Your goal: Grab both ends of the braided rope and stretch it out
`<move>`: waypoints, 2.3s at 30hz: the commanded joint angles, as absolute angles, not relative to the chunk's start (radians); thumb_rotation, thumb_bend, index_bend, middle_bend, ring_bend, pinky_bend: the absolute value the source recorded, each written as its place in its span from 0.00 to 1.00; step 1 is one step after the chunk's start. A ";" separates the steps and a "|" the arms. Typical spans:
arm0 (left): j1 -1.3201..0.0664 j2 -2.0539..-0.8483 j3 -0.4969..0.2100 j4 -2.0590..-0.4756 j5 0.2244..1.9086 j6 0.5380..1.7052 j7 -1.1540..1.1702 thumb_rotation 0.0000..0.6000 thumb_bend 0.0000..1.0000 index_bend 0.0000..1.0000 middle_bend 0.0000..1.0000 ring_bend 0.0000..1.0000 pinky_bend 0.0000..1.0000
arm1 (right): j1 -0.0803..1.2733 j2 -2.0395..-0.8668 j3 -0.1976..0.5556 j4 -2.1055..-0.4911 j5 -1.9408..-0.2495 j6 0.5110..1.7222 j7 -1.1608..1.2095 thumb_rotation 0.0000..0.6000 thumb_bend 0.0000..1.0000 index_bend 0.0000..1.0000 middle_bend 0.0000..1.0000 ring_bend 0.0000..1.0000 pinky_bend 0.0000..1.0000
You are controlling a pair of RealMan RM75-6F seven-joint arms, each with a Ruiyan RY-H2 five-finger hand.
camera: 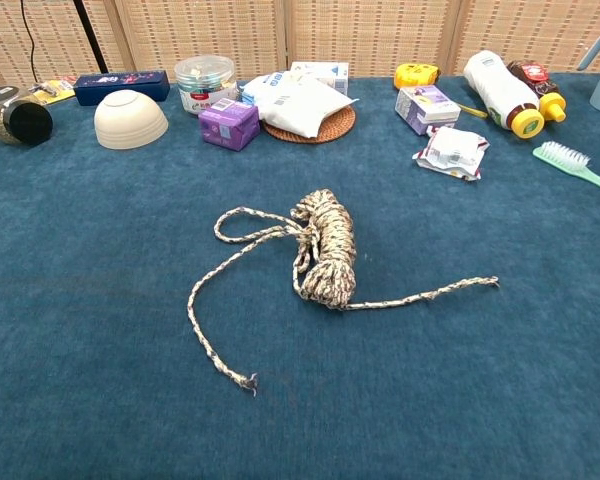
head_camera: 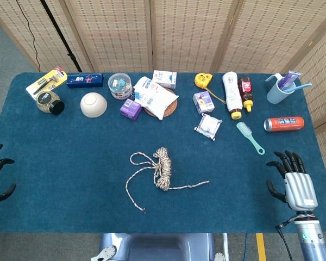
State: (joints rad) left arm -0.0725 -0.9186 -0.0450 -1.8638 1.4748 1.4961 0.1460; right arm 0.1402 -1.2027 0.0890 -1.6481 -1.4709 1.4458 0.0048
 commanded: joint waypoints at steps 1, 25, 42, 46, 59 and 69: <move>-0.080 -0.911 -0.050 -1.875 1.477 1.491 0.151 1.00 0.21 0.32 0.09 0.00 0.00 | 0.147 -1.201 0.088 -1.650 -1.482 1.440 0.018 1.00 0.41 0.33 0.15 0.02 0.00; -0.157 -0.886 -0.092 -1.951 1.436 1.412 0.227 1.00 0.21 0.32 0.09 0.00 0.00 | 0.331 -1.273 0.081 -1.712 -1.580 1.213 0.020 1.00 0.41 0.40 0.16 0.03 0.00; -0.179 -0.886 -0.099 -1.948 1.387 1.383 0.252 1.00 0.21 0.32 0.09 0.00 0.00 | 0.426 -1.456 0.090 -1.538 -1.535 1.107 0.004 1.00 0.41 0.44 0.17 0.03 0.00; -0.185 -0.885 -0.103 -1.946 1.371 1.375 0.255 1.00 0.21 0.32 0.09 0.00 0.00 | 0.431 -1.489 0.084 -1.491 -1.527 1.103 0.015 1.00 0.41 0.44 0.17 0.03 0.00; -0.204 -0.886 -0.115 -1.946 1.347 1.367 0.267 1.00 0.21 0.32 0.09 0.00 0.00 | 0.439 -1.554 0.054 -1.388 -1.511 1.083 0.047 1.00 0.41 0.47 0.17 0.03 0.00; -0.211 -0.883 -0.116 -1.957 1.339 1.364 0.277 1.00 0.21 0.32 0.09 0.00 0.00 | 0.443 -1.581 0.038 -1.345 -1.511 1.079 0.065 1.00 0.41 0.48 0.18 0.03 0.00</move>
